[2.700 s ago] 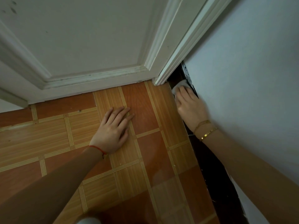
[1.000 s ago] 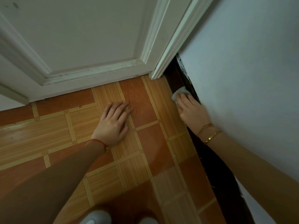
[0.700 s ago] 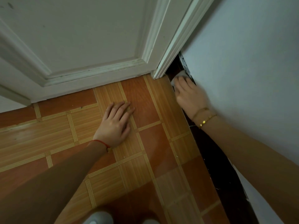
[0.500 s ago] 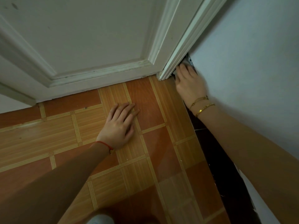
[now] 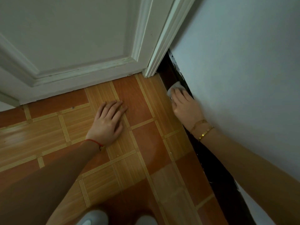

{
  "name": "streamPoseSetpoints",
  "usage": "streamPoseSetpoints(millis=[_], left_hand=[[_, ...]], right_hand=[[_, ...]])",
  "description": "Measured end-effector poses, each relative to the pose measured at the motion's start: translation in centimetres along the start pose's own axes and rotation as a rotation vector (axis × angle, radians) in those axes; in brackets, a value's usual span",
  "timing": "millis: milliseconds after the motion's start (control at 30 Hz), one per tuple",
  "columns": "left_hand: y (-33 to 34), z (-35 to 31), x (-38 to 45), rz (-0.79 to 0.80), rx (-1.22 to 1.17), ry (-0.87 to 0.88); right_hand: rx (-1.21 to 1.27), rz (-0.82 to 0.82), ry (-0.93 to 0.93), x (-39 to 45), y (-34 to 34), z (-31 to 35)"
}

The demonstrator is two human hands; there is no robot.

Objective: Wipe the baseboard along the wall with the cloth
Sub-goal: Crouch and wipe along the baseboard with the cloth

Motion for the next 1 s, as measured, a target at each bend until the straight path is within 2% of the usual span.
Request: streamPoseSetpoints(millis=[167, 367, 600, 800, 1000], left_hand=[[0.0, -0.2, -0.1, -0.015, 0.0, 0.01], [0.0, -0.2, 0.0, -0.018, 0.007, 0.014], [0.2, 0.2, 0.0, -0.018, 0.016, 0.02], [0.1, 0.1, 0.0, -0.014, 0.01, 0.022], [0.1, 0.1, 0.0, -0.012, 0.008, 0.021]], right_hand=[[-0.031, 0.016, -0.015, -1.4, 0.5, 0.2], [-0.039, -0.069, 0.003, 3.7, 0.6, -0.4], [-0.023, -0.024, 0.037, 9.6, 1.9, -1.0], [-0.005, -0.131, -0.007, 6.7, 1.4, -0.6], [-0.015, -0.053, -0.065, 0.9, 0.4, 0.5]])
Point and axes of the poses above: each hand's wrist, its own x-axis towards the middle knuckle, its own y-axis out of the palm, z = x × y, the point moved 4 cm from there along x, towards the middle knuckle, and after that the axes turned 3 degrees about y, right-handed, at the moved point
